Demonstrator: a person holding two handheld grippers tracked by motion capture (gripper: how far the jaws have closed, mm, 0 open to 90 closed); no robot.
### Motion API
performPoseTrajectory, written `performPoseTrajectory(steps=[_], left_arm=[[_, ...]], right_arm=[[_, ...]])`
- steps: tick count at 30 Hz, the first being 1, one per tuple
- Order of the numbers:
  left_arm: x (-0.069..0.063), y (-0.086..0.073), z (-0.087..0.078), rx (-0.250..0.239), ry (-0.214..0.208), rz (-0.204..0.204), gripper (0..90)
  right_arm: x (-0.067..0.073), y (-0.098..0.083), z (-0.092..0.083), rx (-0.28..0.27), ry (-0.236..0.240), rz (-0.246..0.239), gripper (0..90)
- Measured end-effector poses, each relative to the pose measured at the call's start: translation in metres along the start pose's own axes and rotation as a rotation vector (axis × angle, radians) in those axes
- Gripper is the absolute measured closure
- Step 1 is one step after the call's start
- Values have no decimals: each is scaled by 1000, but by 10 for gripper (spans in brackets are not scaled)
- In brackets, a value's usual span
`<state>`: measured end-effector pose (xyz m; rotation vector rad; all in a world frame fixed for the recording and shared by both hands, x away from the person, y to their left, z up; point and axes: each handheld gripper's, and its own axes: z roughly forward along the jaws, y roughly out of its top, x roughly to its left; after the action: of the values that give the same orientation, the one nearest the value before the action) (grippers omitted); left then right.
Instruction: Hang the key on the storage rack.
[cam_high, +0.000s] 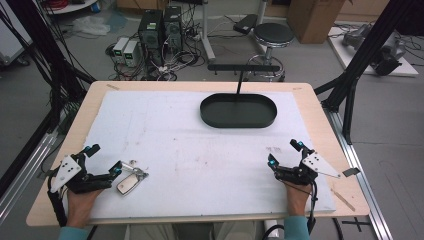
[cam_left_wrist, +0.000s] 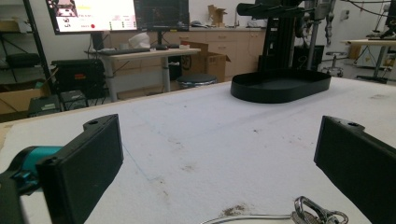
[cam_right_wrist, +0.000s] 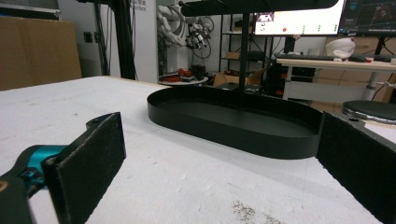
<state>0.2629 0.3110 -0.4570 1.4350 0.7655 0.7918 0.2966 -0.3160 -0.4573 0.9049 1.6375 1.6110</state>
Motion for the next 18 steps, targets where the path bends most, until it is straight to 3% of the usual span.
performPoseTrajectory(steps=[18], left_arm=[[1,0,0,-4,2,-13,17]], right_arm=[[0,0,1,-3,0,-6,13]])
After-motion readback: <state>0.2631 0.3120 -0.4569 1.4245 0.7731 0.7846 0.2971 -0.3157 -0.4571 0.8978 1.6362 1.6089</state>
